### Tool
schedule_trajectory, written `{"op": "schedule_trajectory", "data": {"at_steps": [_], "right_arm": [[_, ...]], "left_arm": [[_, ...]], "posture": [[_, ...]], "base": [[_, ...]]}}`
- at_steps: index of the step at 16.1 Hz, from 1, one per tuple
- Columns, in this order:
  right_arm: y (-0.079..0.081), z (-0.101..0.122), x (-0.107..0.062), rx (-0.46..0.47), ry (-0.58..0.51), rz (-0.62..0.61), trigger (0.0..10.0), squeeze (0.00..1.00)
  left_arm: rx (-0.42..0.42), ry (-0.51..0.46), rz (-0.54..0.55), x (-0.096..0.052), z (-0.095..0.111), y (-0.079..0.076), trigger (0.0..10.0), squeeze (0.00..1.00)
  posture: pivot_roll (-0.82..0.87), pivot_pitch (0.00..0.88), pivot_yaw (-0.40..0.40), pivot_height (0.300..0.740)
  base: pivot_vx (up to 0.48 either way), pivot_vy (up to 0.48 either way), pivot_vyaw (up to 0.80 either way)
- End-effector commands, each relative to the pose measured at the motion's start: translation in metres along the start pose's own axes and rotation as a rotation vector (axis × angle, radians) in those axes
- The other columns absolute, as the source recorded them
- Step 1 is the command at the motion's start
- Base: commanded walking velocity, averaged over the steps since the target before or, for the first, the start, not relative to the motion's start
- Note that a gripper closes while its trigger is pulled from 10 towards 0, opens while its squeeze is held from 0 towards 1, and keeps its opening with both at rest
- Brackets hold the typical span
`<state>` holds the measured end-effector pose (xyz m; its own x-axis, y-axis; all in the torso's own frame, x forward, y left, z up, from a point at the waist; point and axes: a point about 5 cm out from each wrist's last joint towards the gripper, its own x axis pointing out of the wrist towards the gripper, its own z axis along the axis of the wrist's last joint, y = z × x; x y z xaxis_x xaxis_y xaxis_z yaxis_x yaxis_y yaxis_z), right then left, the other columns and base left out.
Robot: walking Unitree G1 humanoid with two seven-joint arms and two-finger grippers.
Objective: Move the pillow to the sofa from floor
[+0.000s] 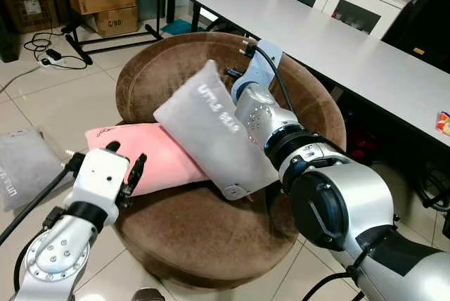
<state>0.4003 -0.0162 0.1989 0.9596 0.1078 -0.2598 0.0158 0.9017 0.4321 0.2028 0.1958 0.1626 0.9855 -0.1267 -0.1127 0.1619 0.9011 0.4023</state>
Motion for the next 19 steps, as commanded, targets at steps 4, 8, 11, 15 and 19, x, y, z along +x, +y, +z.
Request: {"op": "schedule_trajectory", "data": {"at_steps": [4, 8, 11, 15, 19], "right_arm": [[0.003, -0.002, -0.001, -0.16, -0.064, 0.288, 10.0, 0.0], [-0.054, -0.026, -0.003, -0.201, -0.065, 0.355, 10.0, 0.0], [-0.101, -0.036, -0.035, -0.232, -0.135, 0.326, 10.0, 0.0], [-0.13, -0.04, -0.086, -0.288, -0.182, 0.21, 10.0, 0.0], [-0.144, -0.051, -0.123, -0.316, -0.078, 0.067, 10.0, 0.0]], "left_arm": [[0.004, -0.005, 0.002, 0.008, -0.001, -0.002, 10.0, 0.0], [-0.012, -0.035, -0.008, 0.024, 0.002, -0.003, 10.0, 0.0], [-0.018, -0.052, -0.027, 0.03, 0.0, -0.008, 10.0, 0.0], [-0.044, -0.039, 0.015, 0.031, -0.013, -0.008, 10.0, 0.0], [-0.123, 0.014, 0.08, 0.022, -0.024, -0.008, 10.0, 0.0]], "posture": [[0.21, 0.0, -0.158, 0.74], [0.14, 0.0, -0.099, 0.74], [0.08, 0.0, -0.053, 0.74], [0.01, 0.0, -0.003, 0.74], [0.01, 0.0, -0.017, 0.74]], "base": [[0.0, 0.0, 0.0], [0.0, 0.0, 0.0], [0.0, 0.0, 0.0], [0.0, 0.0, -0.79], [0.0, 0.0, -0.79]]}}
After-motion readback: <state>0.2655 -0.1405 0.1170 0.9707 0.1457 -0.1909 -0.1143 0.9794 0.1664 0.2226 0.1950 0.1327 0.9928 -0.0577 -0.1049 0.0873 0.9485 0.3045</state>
